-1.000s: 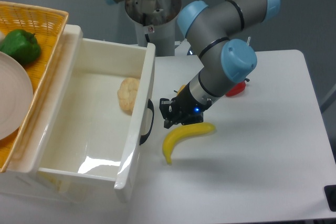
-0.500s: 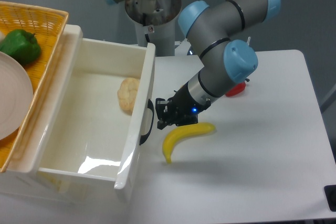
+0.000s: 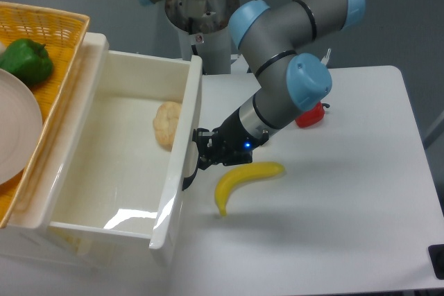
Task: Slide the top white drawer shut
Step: 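Push the drawer front with the gripper into the cabinet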
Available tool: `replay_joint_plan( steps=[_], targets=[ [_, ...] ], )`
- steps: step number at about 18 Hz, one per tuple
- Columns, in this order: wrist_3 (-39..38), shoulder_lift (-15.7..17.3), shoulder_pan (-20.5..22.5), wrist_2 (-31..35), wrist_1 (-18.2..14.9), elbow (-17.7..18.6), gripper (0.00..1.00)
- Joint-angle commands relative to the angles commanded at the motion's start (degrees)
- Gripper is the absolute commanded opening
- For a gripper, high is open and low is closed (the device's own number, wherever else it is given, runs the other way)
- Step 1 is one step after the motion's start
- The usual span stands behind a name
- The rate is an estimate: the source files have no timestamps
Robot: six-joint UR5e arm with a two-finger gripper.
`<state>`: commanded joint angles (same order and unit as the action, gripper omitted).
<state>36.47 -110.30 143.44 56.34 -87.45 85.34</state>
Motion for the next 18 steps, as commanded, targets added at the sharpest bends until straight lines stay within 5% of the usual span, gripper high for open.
replay_joint_plan(
  steps=[18],
  targets=[
    [-4.56, 1.06, -6.85, 0.26, -1.68, 0.26, 0.03]
  ],
)
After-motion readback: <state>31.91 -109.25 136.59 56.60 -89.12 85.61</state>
